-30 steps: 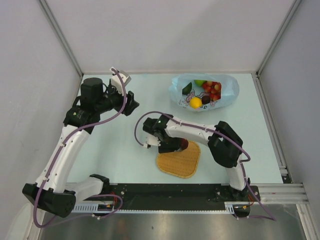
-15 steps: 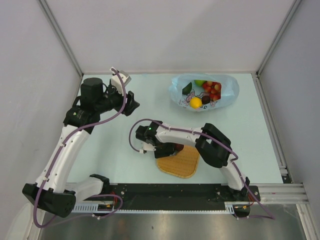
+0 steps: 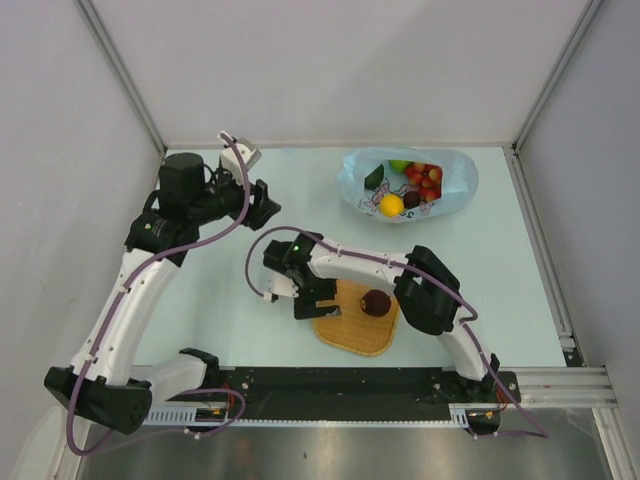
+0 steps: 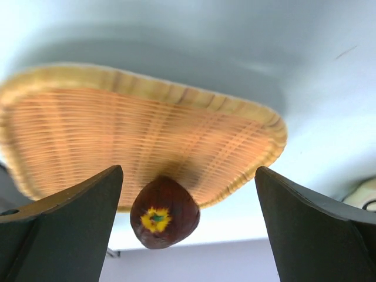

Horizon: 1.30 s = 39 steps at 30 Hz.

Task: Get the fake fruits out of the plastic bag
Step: Place the fake fruit on the plate, then adjust the fake fruit on the plate.

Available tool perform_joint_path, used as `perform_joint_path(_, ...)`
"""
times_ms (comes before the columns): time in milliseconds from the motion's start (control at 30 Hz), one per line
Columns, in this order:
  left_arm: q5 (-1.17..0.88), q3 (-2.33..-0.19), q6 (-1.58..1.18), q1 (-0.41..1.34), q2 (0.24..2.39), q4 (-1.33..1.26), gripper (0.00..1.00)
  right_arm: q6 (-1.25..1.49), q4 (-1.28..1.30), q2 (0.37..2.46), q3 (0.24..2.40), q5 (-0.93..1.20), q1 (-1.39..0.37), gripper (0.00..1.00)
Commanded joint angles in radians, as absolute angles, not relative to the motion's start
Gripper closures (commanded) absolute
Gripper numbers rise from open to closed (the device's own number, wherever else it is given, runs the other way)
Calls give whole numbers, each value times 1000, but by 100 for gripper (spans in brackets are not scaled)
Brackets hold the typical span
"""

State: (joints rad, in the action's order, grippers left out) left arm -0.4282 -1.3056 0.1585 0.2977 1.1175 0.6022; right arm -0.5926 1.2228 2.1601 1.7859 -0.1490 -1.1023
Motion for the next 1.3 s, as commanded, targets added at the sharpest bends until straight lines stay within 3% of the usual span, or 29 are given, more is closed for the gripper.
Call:
perform_joint_path(0, -480, -1387, 146, 287, 1115, 586, 29, -571, 1266, 2085, 1899, -11, -1078, 0)
perform_joint_path(200, -532, -1413, 103, 284, 1023, 513, 26, -545, 1269, 1979, 1928, 75, -919, 0)
perform_joint_path(267, -561, -1399, 87, 285, 970, 445, 11, -534, 1264, 1950, 1942, 98, -844, 0)
perform_joint_path(400, -675, -1475, 124, 328, 1032, 561, 4, -496, 1261, 1892, 1999, 201, -582, 0)
perform_joint_path(500, -663, -1455, 228, 435, 1101, 713, 0, -451, 1241, 1855, 2054, 242, -424, 0)
perform_joint_path(633, -612, -1269, 279, 617, 1130, 638, 0, -374, 1148, 1793, 2098, 282, -247, 0)
perform_joint_path(767, -523, -1258, 431, 787, 1278, 683, 0, -77, 1019, 1752, 2154, 339, -69, 0)
perform_joint_path(967, -483, -1313, 462, 951, 1534, 680, 0, -66, 997, 1634, 2106, 206, -43, 1)
perform_joint_path(1267, -399, -1416, 401, 1006, 1773, 606, 0, -88, 997, 1463, 1927, 310, 50, 0)
